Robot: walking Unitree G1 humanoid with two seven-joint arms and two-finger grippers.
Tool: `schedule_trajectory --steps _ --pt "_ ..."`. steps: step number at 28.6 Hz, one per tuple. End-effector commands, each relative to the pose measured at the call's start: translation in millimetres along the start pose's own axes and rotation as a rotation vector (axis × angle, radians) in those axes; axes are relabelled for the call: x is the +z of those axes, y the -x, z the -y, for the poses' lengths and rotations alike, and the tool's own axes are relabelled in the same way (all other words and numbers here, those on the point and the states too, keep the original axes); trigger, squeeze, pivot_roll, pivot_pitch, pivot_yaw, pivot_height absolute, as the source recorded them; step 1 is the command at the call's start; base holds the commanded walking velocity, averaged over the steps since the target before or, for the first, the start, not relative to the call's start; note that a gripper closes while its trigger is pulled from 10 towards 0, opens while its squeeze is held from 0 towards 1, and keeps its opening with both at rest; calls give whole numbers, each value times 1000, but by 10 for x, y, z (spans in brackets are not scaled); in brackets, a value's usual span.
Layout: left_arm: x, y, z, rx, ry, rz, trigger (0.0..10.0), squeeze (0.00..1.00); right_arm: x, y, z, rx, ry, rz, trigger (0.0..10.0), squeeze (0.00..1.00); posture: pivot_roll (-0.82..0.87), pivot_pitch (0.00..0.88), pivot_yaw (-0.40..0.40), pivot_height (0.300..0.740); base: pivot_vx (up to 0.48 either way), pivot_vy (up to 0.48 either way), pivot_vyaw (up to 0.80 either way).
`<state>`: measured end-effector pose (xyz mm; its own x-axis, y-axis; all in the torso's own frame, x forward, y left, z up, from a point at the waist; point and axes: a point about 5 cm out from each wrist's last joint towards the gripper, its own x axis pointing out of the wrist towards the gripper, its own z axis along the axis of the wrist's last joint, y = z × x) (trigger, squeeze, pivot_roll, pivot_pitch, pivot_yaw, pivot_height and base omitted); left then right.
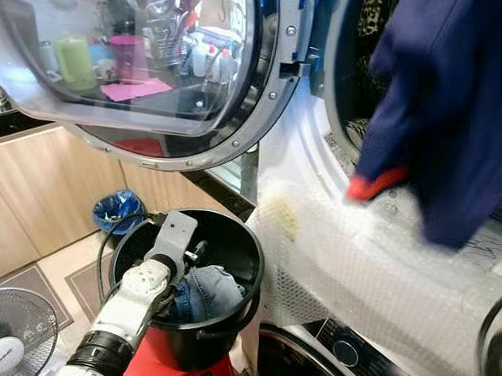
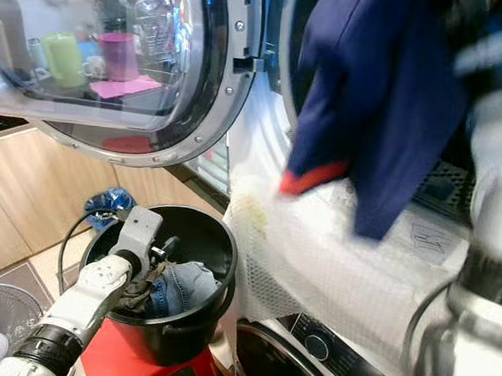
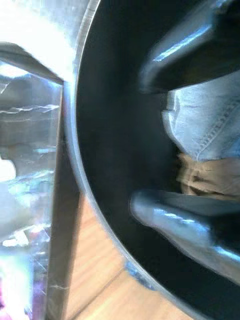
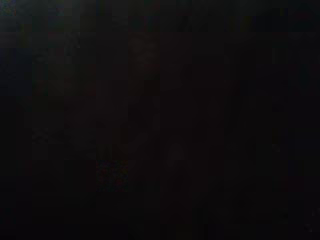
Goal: Clothes washing
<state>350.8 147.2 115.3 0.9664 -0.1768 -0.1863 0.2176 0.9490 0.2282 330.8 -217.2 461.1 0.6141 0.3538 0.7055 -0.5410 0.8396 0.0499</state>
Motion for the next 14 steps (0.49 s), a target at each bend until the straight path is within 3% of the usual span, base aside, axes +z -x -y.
schedule_trajectory --steps 1,2,3,6,7,8,9,13,14 --pt "-20 -7 7 -3 -27 -6 10000 0 147 -207 257 -232 35 -26 0 0 54 0 17 740 0 0 0" --pt "-25 -6 13 -5 -28 -6 10000 0 181 -232 356 -355 41 -43 0 0 54 0 17 740 0 0 0" --pt "-25 -6 13 -5 -28 -6 10000 0 181 -232 356 -355 41 -43 0 0 54 0 17 740 0 0 0" --pt "-9 -11 50 -13 -23 6 10000 0 257 -85 682 -772 177 -114 0 0 66 0 3 740 0 0 0" --pt "-5 -10 61 -15 -22 10 10000 0 280 -37 735 -838 233 -122 3765 0 68 0 2 740 0 0 0" --pt "-3 -12 71 -16 -20 11 10000 0 280 -3 772 -877 253 -126 5294 0 68 0 2 740 0 0 0" --pt "-7 -11 84 -20 -19 10 10000 0 257 22 795 -897 262 -135 10000 0 68 0 2 740 0 0 0" --pt "-36 -3 159 -57 -24 -1 10000 0 66 113 885 -939 321 -229 10000 0 65 0 5 740 0 0 0" --pt "-40 0 191 -79 -26 -3 10000 0 -66 206 947 -972 328 -286 10000 220 58 0 14 740 0 0 0"
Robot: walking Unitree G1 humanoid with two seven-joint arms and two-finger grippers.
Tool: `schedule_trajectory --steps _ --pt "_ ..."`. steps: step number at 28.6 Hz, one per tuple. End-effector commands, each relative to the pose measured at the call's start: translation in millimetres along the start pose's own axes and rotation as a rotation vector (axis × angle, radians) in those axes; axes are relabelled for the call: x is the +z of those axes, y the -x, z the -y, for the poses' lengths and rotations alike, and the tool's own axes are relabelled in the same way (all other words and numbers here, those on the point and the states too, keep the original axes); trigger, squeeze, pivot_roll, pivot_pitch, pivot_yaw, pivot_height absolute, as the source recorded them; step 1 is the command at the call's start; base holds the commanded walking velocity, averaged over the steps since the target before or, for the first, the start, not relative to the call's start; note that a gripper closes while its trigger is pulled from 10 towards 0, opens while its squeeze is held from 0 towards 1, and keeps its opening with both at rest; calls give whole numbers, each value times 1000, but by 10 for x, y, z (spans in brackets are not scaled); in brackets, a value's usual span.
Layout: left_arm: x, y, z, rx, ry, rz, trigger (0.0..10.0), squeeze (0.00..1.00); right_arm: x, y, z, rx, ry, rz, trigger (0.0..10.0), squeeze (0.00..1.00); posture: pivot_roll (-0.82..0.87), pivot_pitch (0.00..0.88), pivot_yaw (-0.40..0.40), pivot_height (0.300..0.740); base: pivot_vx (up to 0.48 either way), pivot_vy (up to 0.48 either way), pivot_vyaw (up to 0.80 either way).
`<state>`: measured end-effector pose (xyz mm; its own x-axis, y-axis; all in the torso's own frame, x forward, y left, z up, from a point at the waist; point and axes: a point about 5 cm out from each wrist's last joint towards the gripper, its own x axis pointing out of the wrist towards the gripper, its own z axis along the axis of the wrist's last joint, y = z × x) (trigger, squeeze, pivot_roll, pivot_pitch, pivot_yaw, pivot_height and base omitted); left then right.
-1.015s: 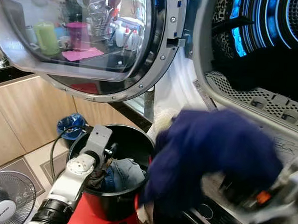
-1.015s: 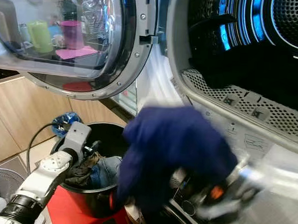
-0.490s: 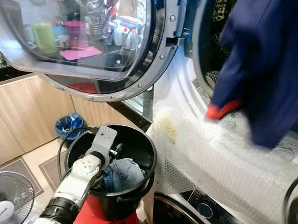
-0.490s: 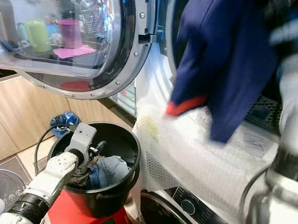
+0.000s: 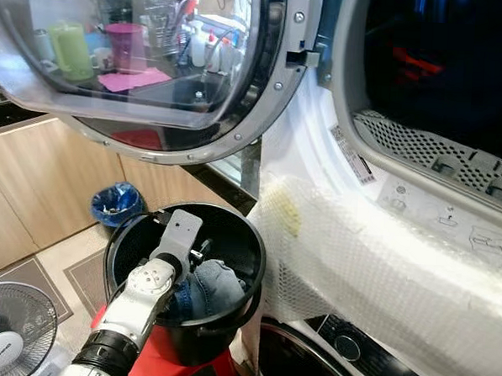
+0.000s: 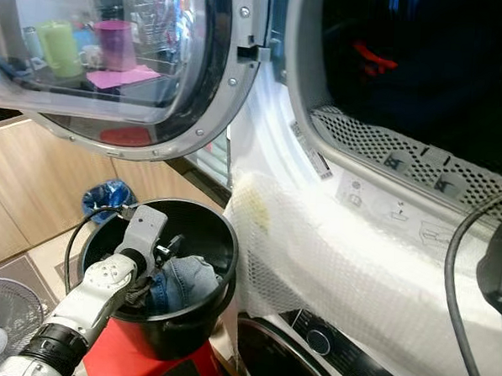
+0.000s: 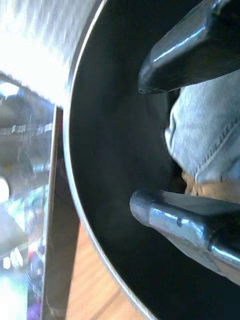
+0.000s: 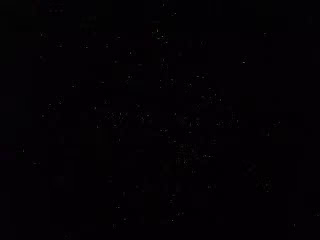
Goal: Clothes washing
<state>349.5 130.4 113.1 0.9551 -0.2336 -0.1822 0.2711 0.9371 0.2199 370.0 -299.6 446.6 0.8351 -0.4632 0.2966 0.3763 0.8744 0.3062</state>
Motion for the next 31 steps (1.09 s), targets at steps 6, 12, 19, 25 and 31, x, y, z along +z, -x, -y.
schedule_trajectory --steps 6,12,19,25,31 --pt "-56 22 70 -65 -33 -22 10000 0 -302 -12 136 -59 59 -86 10000 1000 54 0 21 740 0 0 0" --pt "-46 18 92 -85 -46 -25 10000 0 -376 -14 321 -98 187 -116 10000 1000 33 0 30 740 0 0 0" --pt "-13 2 67 -128 -72 -35 10000 0 -43 -18 540 -175 154 -21 10000 1000 31 6 58 740 0 0 0" --pt "20 -5 86 -171 -94 -34 10000 0 -286 -17 470 -31 189 -129 10000 1000 27 14 69 740 0 0 0" --pt "35 9 83 -175 -87 -27 10000 0 -16 -19 395 39 84 -18 10000 1000 45 12 72 740 0 0 0"
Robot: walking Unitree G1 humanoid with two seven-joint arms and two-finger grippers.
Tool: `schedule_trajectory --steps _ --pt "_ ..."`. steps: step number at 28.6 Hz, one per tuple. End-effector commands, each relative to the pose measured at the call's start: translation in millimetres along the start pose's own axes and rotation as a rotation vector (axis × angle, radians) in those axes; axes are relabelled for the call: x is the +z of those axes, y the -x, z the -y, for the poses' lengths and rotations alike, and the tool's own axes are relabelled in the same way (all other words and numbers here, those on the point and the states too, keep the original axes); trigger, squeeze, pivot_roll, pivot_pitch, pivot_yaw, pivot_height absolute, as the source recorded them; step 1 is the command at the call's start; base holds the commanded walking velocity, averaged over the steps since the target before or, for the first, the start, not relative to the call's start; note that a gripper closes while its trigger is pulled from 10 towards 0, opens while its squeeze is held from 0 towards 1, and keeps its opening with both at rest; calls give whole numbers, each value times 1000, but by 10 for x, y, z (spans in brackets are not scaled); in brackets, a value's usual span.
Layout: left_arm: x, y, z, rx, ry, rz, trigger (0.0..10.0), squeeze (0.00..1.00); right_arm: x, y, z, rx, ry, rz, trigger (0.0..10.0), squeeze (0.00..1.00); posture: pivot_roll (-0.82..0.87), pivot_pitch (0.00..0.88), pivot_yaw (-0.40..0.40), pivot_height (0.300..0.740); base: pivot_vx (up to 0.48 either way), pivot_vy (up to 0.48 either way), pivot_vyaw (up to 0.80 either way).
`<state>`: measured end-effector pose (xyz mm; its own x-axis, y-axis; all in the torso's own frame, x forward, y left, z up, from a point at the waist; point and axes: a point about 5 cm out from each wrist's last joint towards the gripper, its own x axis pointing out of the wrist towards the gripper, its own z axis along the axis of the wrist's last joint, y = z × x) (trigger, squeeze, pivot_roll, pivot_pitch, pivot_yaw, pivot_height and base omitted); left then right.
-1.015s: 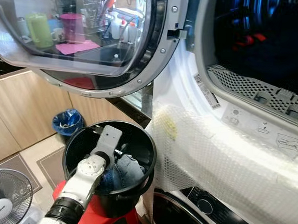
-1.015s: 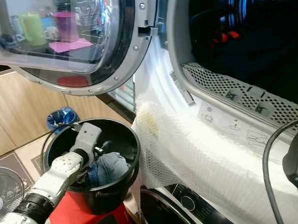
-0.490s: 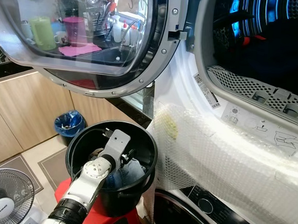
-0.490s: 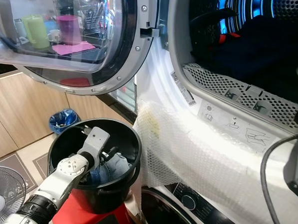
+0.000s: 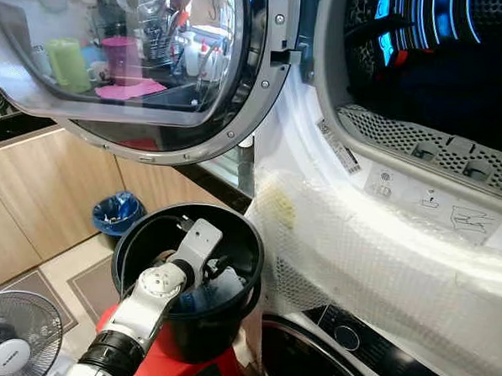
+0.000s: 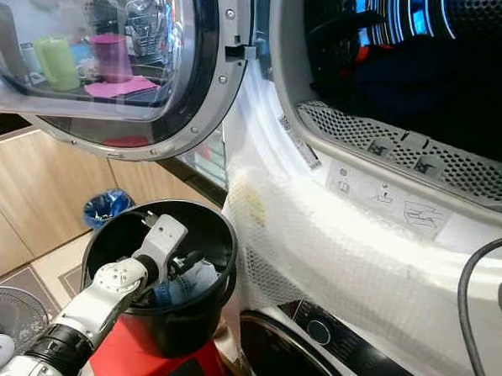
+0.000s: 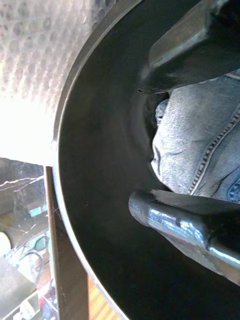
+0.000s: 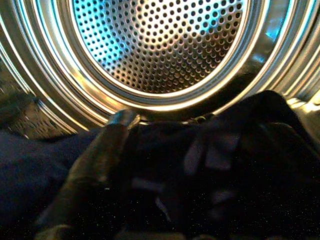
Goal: Clothes washing
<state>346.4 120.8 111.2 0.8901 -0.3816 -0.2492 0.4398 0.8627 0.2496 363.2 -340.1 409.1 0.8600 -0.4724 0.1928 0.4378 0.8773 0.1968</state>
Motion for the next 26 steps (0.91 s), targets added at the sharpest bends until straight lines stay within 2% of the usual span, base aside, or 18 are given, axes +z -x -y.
schedule_trajectory --steps 1,2,3,5,6,7,9,10,13,14,15,16,18,21,22,24,25,26 --pt "31 9 -21 -2 -16 -1 10000 0 247 28 -70 60 -37 90 10000 1000 45 12 72 740 0 0 0" --pt "30 27 -28 6 -14 8 10000 0 407 84 -231 236 -46 166 10000 0 41 4 76 740 0 0 0" --pt "30 27 -28 6 -14 8 10000 0 407 84 -231 236 -46 166 10000 0 41 4 76 740 0 0 0" --pt "36 39 -36 11 -11 18 10000 0 487 169 -314 370 -53 214 10000 0 42 0 73 740 0 0 0" --pt "63 50 -41 12 -15 40 10000 0 494 275 -320 432 -72 249 10000 0 42 0 74 740 0 0 0" --pt "72 54 -43 13 -18 47 10000 0 487 313 -319 451 -76 258 10000 0 42 0 74 740 0 0 0" --pt "86 71 -45 8 -16 55 10000 0 401 479 -365 572 -94 240 10000 0 41 0 71 740 0 0 0" --pt "86 71 -45 8 -16 55 10000 0 401 479 -365 572 -94 240 10000 0 41 0 71 740 0 0 0" --pt "90 113 -43 -12 -42 56 10000 0 233 731 -404 690 -70 203 10000 0 45 0 71 740 0 0 0" --pt "78 165 -41 -29 -57 58 10000 0 132 907 -385 743 -63 197 10000 0 54 0 64 740 0 0 0" --pt "78 165 -41 -29 -57 58 10000 0 132 907 -385 743 -63 197 10000 0 54 0 64 740 0 0 0" --pt "76 186 -37 -40 -59 61 10000 0 94 985 -368 771 -68 195 10000 0 54 0 64 740 0 0 0" --pt "93 233 -31 -58 -79 87 10000 0 30 1210 -355 862 -123 225 10000 0 61 0 62 740 0 0 0" --pt "145 272 9 -98 -111 130 10000 0 -100 1591 -401 1030 -116 274 10000 0 60 0 62 740 0 0 0" --pt "145 272 9 -98 -111 130 10000 0 -100 1591 -401 1030 -116 274 10000 0 60 0 62 740 0 0 0" --pt "202 290 73 -156 -129 168 10000 0 -221 1833 -430 1135 -121 283 10000 0 62 0 58 740 0 0 0" --pt "202 290 73 -156 -129 168 10000 0 -221 1833 -430 1135 -121 283 10000 0 62 0 58 740 0 0 0" --pt "275 324 162 -235 -161 214 10000 0 -349 2057 -437 1226 -139 267 10000 0 65 0 55 740 0 0 0"
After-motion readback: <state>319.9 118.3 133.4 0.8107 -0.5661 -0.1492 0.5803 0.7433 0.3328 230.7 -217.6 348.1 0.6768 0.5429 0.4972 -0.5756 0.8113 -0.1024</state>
